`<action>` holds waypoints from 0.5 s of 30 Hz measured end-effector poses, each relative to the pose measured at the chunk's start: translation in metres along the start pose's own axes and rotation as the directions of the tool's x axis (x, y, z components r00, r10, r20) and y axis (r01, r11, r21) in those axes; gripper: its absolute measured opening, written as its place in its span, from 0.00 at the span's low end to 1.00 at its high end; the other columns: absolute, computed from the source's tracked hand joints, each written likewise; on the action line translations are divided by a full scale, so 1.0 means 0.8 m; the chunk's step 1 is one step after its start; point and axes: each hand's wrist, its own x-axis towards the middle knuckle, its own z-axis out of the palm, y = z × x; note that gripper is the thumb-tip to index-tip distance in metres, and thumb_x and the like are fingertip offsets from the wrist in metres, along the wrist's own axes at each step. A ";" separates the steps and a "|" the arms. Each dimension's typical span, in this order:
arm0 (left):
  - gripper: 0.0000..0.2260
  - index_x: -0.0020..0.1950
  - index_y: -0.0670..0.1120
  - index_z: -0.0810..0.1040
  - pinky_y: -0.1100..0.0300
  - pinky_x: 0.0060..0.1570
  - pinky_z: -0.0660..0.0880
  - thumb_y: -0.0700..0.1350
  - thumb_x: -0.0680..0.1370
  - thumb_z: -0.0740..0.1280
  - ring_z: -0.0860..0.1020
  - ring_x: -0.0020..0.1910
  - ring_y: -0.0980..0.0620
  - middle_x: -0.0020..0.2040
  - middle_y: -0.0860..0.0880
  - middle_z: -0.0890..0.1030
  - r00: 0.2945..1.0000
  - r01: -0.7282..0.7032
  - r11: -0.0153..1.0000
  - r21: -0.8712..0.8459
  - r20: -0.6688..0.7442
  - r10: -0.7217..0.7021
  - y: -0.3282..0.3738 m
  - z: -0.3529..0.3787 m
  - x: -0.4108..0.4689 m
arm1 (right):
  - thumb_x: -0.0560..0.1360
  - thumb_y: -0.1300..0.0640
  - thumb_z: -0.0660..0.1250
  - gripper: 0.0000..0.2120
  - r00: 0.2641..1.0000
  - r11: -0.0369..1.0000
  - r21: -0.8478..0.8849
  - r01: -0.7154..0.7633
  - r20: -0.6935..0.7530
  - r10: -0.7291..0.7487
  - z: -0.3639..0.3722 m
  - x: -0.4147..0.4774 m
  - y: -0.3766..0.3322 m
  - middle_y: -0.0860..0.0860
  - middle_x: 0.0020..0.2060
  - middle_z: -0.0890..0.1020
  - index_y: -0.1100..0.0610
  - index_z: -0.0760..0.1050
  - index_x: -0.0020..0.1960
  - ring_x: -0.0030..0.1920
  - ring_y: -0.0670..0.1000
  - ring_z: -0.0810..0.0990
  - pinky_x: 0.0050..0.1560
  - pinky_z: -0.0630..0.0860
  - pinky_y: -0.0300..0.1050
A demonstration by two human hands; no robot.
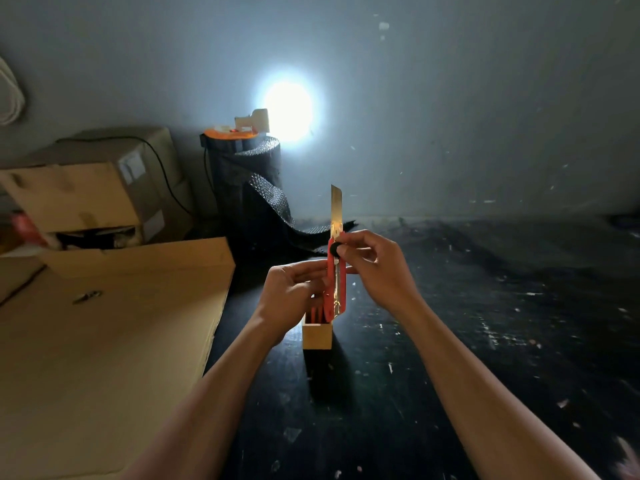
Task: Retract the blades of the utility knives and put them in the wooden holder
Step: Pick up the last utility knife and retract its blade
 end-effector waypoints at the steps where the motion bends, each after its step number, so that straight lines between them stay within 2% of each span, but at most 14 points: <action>1: 0.16 0.53 0.42 0.86 0.59 0.38 0.84 0.25 0.77 0.65 0.88 0.40 0.50 0.43 0.46 0.89 1.000 -0.007 1.000 -0.005 0.002 0.007 0.004 0.002 0.000 | 0.80 0.57 0.70 0.06 1.000 1.000 0.007 0.001 0.001 -0.001 -0.002 0.002 -0.002 0.45 0.50 0.86 0.53 0.84 0.55 0.51 0.45 0.85 0.48 0.83 0.36; 3: 0.15 0.52 0.42 0.86 0.60 0.38 0.83 0.25 0.77 0.66 0.88 0.40 0.51 0.43 0.45 0.89 1.000 -0.017 1.000 -0.019 -0.007 0.017 0.010 0.003 0.001 | 0.79 0.59 0.71 0.05 1.000 1.000 0.024 -0.011 0.023 0.010 -0.004 0.003 -0.003 0.46 0.48 0.87 0.54 0.85 0.53 0.50 0.46 0.86 0.48 0.83 0.37; 6: 0.15 0.56 0.39 0.86 0.58 0.40 0.84 0.26 0.77 0.66 0.89 0.43 0.47 0.47 0.40 0.89 0.999 -0.036 0.998 -0.050 -0.006 0.035 0.016 0.001 0.003 | 0.78 0.63 0.72 0.05 0.995 0.993 0.104 -0.054 0.088 0.045 -0.004 -0.005 -0.001 0.49 0.47 0.88 0.55 0.84 0.52 0.48 0.47 0.88 0.47 0.84 0.40; 9: 0.17 0.57 0.40 0.86 0.58 0.40 0.84 0.25 0.77 0.65 0.89 0.44 0.47 0.47 0.43 0.89 0.999 -0.033 0.998 -0.046 -0.001 0.033 0.019 -0.003 0.004 | 0.77 0.66 0.72 0.06 0.990 0.983 0.164 -0.085 0.128 0.065 -0.003 -0.017 0.005 0.52 0.46 0.88 0.59 0.84 0.53 0.46 0.48 0.89 0.47 0.85 0.40; 12: 0.15 0.60 0.39 0.85 0.60 0.41 0.83 0.27 0.78 0.65 0.89 0.46 0.49 0.48 0.45 0.90 0.999 -0.032 0.999 -0.025 -0.016 0.032 0.021 -0.005 0.007 | 0.76 0.66 0.73 0.07 0.988 0.980 0.178 -0.092 0.137 0.068 0.000 -0.022 0.011 0.53 0.47 0.89 0.58 0.85 0.52 0.47 0.51 0.89 0.50 0.85 0.44; 15: 0.14 0.62 0.38 0.84 0.61 0.42 0.83 0.29 0.79 0.68 0.89 0.48 0.48 0.51 0.45 0.89 0.998 -0.037 0.999 -0.013 -0.043 0.036 0.022 -0.006 0.013 | 0.76 0.66 0.73 0.07 0.986 0.978 0.179 -0.102 0.145 0.076 0.001 -0.024 0.013 0.51 0.45 0.89 0.55 0.84 0.50 0.46 0.50 0.89 0.48 0.84 0.41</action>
